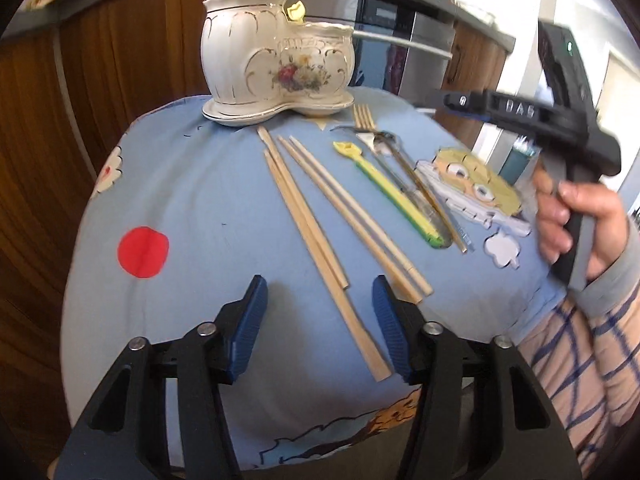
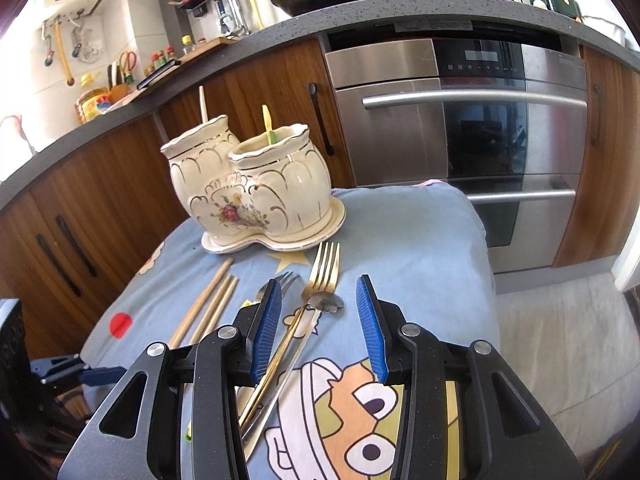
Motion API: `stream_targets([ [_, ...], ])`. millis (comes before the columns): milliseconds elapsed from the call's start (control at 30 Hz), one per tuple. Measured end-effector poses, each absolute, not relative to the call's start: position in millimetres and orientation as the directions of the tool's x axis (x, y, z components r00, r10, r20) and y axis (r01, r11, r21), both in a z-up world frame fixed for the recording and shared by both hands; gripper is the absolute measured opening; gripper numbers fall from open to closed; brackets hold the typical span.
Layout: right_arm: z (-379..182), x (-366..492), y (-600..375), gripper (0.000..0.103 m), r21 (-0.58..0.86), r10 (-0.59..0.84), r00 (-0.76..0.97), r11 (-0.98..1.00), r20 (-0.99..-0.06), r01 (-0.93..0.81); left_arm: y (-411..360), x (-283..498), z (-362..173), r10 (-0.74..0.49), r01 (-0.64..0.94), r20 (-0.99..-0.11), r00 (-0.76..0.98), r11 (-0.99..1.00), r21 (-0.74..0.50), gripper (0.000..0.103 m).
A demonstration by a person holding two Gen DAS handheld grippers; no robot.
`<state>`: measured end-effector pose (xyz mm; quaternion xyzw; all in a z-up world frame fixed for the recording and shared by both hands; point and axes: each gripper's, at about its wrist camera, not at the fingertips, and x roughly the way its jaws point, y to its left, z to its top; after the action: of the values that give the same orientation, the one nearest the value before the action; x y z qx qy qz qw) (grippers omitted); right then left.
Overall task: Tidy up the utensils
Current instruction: 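Open both tools and move them back over the table, then grasp another chopstick with the left tool while the right tool grasps the silver spoon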
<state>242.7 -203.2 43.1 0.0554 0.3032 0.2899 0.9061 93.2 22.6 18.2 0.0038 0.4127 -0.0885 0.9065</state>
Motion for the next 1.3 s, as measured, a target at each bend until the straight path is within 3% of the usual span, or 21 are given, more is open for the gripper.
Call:
stream_targets([
  [300,40.7,245.3,-205.8,0.041,0.286,0.561,0.643,0.825,-0.522,-0.488,36.0,96.6,20.1,-0.131,0.145,-0.773,0.621,0.988,-0.051,0.030],
  [800,19.5,253.0,-169.2,0.040,0.166,0.470,0.541,0.841,-0.697,-0.516,48.4,170.3,22.4,-0.103,0.193,-0.836,0.539,0.981,0.004,0.026],
  [1067,12.0,262.1,-154.3,0.028,0.114,0.424,0.515,0.842,-0.745,-0.527,47.9,214.6,22.1,-0.092,0.226,-0.872,0.481,0.974,0.021,0.026],
  [1233,12.0,265.6,-146.6,0.012,0.099,0.426,0.476,0.815,-0.769,-0.570,48.4,234.4,23.4,-0.093,0.238,-0.887,0.453,0.971,0.019,0.026],
  [1300,13.1,266.4,-144.6,0.011,0.076,0.420,0.465,0.800,-0.779,-0.595,48.9,234.8,24.3,-0.096,0.245,-0.890,0.445,0.969,0.018,0.021],
])
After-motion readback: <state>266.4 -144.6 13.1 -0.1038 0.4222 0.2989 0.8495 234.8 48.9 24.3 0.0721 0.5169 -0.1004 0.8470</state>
